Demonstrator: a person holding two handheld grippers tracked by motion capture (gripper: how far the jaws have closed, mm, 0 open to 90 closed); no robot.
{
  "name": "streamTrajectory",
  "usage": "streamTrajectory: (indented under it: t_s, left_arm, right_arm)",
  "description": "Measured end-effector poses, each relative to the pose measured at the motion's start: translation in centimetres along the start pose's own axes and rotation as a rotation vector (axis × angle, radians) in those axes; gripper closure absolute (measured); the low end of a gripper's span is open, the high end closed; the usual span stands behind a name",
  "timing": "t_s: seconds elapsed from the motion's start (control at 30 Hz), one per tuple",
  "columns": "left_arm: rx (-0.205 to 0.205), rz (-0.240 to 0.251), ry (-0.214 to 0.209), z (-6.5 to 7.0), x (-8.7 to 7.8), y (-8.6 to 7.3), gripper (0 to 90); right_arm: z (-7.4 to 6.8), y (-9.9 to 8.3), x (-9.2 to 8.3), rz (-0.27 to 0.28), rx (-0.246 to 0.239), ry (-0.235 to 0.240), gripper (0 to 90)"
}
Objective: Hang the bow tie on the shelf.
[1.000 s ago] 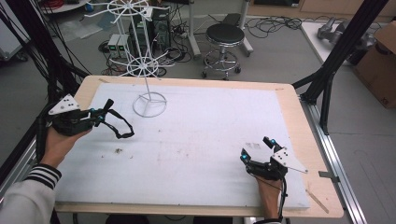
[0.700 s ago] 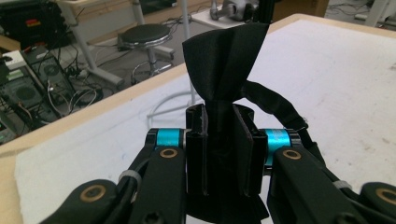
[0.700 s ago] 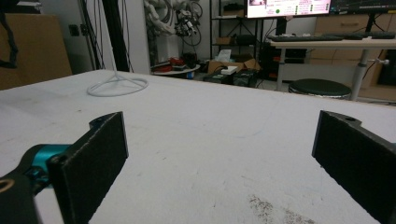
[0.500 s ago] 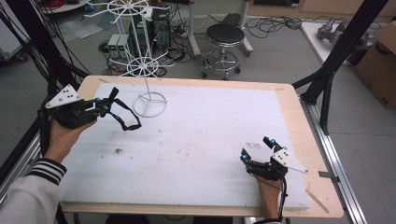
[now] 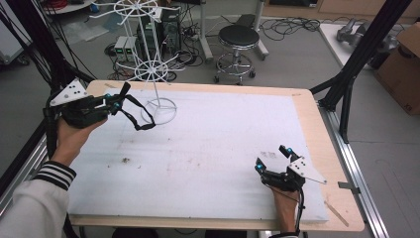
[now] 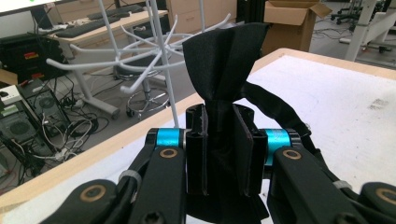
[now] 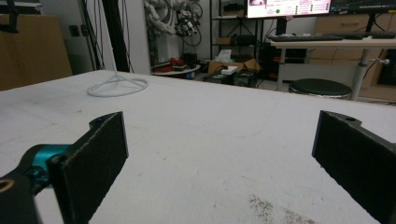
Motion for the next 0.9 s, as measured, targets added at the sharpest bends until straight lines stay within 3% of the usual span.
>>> streamTrajectory:
  t_s: [0.63,0.9]
  left_arm:
    - [0.021,0.035,0.027,-0.4,2.5,2.9,76.1]
    - [0.033,0.024,0.04,-0.9,3.7,3.0,76.1]
  right_arm:
    - [0.0,0.0,0.0,0.004,0.004,0.001,2.4]
    - [0.1,0.1,0.0,0.007,0.002,0.0,2.4]
Point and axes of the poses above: each handheld gripper's, and its own axes: x roughly forward along the jaws, y roughly out of its top, z roughly to its right, the point moved 8 cm from there along x, roughly forward along the jaws, and after that the axes turned 9 degrees about x, right-handed, at the moved point
